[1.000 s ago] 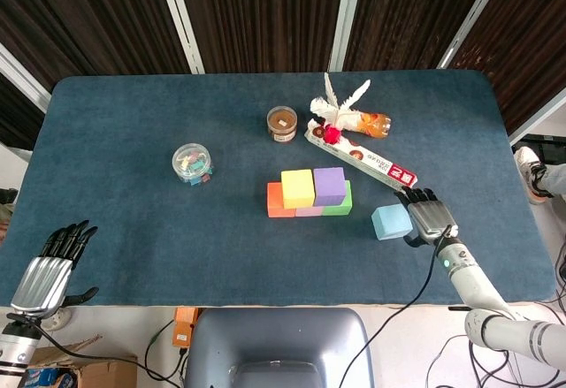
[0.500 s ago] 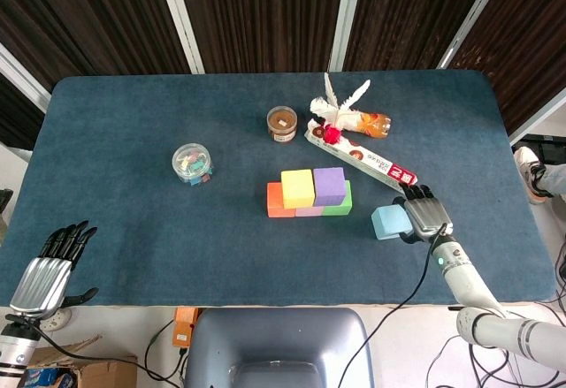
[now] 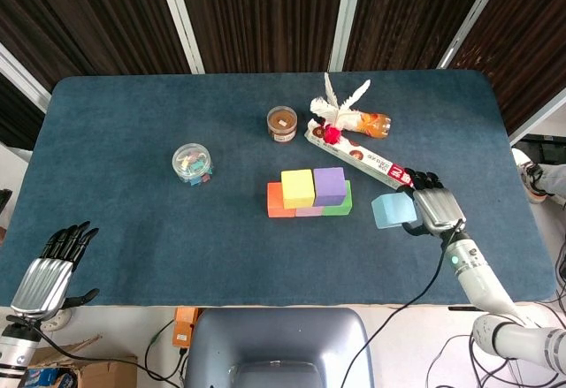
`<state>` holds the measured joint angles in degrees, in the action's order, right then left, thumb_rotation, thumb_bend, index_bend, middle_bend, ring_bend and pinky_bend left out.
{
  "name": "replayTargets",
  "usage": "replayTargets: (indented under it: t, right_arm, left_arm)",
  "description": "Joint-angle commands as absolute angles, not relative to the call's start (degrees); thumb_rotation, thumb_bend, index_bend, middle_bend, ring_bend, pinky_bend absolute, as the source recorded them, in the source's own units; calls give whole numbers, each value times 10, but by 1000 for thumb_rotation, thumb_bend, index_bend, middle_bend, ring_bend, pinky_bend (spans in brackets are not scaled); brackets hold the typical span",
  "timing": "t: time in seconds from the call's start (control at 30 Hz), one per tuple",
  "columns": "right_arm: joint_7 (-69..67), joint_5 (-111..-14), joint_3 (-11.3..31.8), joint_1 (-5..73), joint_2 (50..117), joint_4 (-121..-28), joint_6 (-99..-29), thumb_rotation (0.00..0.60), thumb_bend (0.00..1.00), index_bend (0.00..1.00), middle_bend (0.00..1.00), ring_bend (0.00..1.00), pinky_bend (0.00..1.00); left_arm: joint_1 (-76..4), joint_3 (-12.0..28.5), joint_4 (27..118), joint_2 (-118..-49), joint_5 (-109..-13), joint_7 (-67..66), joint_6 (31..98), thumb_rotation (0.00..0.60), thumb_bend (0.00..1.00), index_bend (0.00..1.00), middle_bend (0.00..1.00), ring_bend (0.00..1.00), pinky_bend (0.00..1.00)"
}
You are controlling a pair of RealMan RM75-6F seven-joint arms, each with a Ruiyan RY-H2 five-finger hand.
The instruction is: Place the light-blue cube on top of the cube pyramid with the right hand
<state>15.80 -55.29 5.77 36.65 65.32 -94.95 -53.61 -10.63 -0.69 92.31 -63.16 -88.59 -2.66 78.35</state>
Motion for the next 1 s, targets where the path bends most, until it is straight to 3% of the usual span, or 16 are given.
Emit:
replayTargets:
  t: [0.03, 0.27, 0.4, 0.5, 0.67, 1.0]
  right_arm:
    - [195, -527, 88, 372, 591, -1039, -570, 600, 225, 440, 0, 0, 0]
    - [324, -325, 159, 461, 549, -1153, -619, 600, 225, 426, 0, 0, 0]
    - [354, -273, 172, 488, 552, -1165, -633, 600, 225, 425, 0, 0, 0]
    - [434, -150, 201, 565, 568, -1178, -673, 600, 225, 423, 0, 0, 0]
    - [508, 47, 263, 683, 641, -1120, -738, 600, 226, 423, 0, 0, 0]
    - [537, 91, 272, 725, 696, -1056, -721, 600, 225, 423, 0, 0, 0]
  left_arm:
    - [-106, -7, 922, -631, -884, -27, 782, 600, 44, 0, 0, 0, 96]
    - [-103, -6, 921, -632, -878, -27, 784, 600, 45, 0, 0, 0, 96]
    - [-104, -5, 921, -632, -877, -27, 783, 600, 48, 0, 0, 0, 96]
    - [-104, -3, 918, -632, -873, -26, 782, 600, 56, 0, 0, 0, 96]
    - [-109, 2, 915, -631, -862, -20, 772, 600, 58, 0, 0, 0, 96]
    - [-112, 7, 914, -629, -849, -16, 764, 600, 58, 0, 0, 0, 96]
